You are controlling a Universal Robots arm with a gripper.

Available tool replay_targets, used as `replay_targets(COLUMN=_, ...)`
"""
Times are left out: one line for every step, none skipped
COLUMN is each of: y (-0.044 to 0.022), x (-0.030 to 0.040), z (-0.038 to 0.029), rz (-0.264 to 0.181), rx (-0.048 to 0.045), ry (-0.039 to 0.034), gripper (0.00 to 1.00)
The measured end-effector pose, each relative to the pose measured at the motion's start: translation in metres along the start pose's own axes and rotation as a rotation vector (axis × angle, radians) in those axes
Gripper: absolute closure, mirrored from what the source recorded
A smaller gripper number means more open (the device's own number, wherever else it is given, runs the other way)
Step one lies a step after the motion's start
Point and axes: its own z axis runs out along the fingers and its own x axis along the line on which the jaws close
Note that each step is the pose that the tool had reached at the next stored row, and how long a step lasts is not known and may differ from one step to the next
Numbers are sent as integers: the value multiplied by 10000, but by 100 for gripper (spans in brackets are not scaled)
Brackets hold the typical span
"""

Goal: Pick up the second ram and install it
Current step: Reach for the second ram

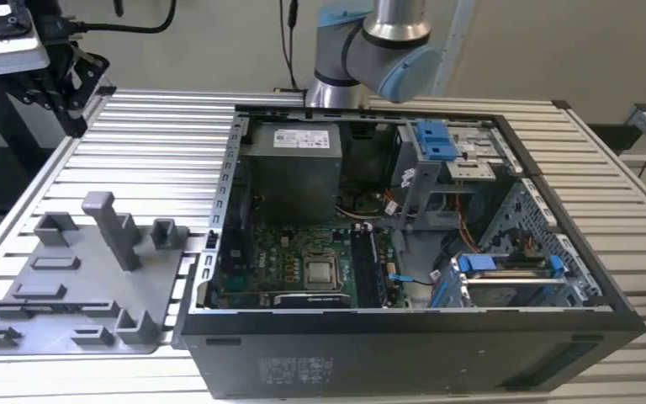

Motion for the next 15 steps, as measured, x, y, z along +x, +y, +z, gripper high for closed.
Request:
replay_targets(y=-2, x=25, z=0, rz=0, rx=0, ry=3, gripper=89)
replay_targets(y=-4, x=51, z=0, rz=0, rx=1, ry=5, gripper=89)
replay_targets(y=-5, x=77, z=1, rz=0, rx=0, ry=7, gripper=89)
replay_targets(y=-7, x=104, z=1, rz=0, rx=0, ry=7, gripper=89)
replay_targets(y=-9, x=131, z=1, rz=1, rx=0, ry=7, gripper=89)
replay_targets(y=-12, x=158, z=3, rz=0, rx=0, ry=6, gripper=89)
replay_targets(y=-13, x=185, z=3, rz=0, rx=0, ry=7, gripper=89)
replay_targets(y=-16, x=213, z=4, rz=-1, rx=0, ry=7, gripper=89)
replay_targets(y=-17, x=240, z=4, rz=0, rx=1, ry=8, gripper=89)
replay_targets(y=-19, x=267, z=5, rz=-1, rx=0, ry=7, gripper=89)
replay_targets(y=-22, x=299, z=6, rz=-5, rx=0, ry=6, gripper=89)
replay_targets(y=-24, x=328, z=6, rz=-10, rx=0, ry=7, gripper=89)
replay_targets(y=-25, x=353, z=7, rz=-22, rx=0, ry=8, gripper=89)
replay_targets(y=-27, x=379, z=6, rz=-36, rx=1, ry=10, gripper=89)
replay_targets(y=-29, x=405, z=7, rz=-58, rx=1, ry=10, gripper=89)
